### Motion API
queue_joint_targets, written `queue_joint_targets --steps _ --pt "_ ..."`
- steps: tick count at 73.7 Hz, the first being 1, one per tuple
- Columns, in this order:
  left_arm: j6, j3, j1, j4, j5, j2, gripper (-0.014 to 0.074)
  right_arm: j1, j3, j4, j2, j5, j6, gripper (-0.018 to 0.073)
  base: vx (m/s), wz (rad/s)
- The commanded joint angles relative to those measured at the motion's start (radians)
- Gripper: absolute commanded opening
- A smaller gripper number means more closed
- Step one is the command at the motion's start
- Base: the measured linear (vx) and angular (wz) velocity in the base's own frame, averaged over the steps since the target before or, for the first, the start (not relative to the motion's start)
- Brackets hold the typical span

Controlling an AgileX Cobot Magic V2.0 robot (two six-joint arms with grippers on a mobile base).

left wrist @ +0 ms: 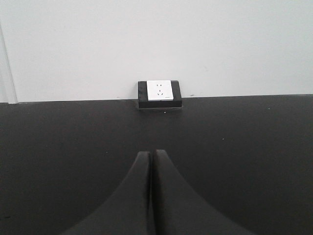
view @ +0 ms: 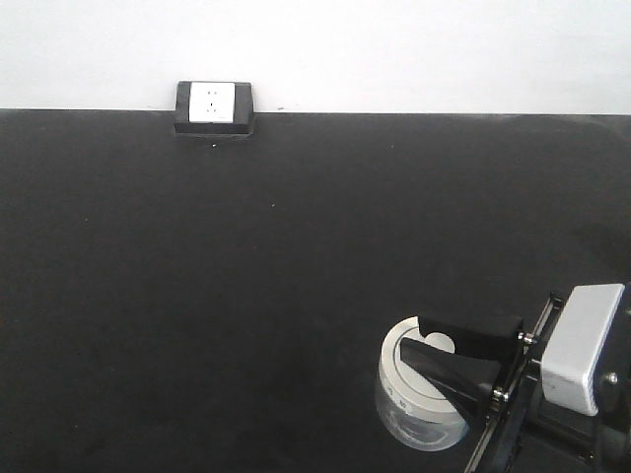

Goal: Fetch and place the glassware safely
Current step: 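Extend the right arm and lower the jar onto the bench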

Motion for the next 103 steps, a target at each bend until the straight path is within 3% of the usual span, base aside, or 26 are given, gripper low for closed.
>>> queue_joint_targets --steps 1,28,40,54,75,86,92,103 --pt "-0.002 -0.027 -0.003 -0.007 -0.07 0.016 -0.0007 -0.002 -0.031 0.047 -0.005 -0.051 -0.01 -0.0001 0.0 0.0" --pt "-0.002 -0.027 -0.003 -0.007 -0.07 0.016 -0.0007 -0.002 -0.031 0.05 -0.005 0.005 -0.005 -0.0001 0.0 0.0" --pt "-0.002 -0.027 -0.003 -0.007 -0.07 0.016 -0.0007 -0.002 -0.051 0.188 0.007 0.057 -0.019 -0.0001 0.0 0.0" --pt "-0.002 -0.027 -0.003 -0.007 -0.07 0.016 -0.0007 -0.002 -0.135 0.335 0.085 0.036 -0.171 -0.0001 0.0 0.0" --pt "-0.002 -0.027 -0.003 -0.007 -0.07 0.016 -0.0007 -0.002 -0.321 0.394 0.309 -0.025 -0.208 -0.0001 0.0 0.0" --pt "-0.002 -0.027 -0.003 -0.007 -0.07 0.016 -0.0007 -0.002 -0.413 0.411 0.449 -0.037 -0.287 -0.0001 0.0 0.0" --pt "-0.002 -0.027 -0.003 -0.007 -0.07 0.016 -0.0007 -0.002 -0.444 0.48 0.518 -0.052 -0.352 -0.0001 0.0 0.0" --pt "-0.002 -0.027 -0.003 -0.007 -0.07 0.016 -0.0007 -0.002 -0.462 0.703 0.64 -0.103 -0.524 -0.0001 0.0 0.0"
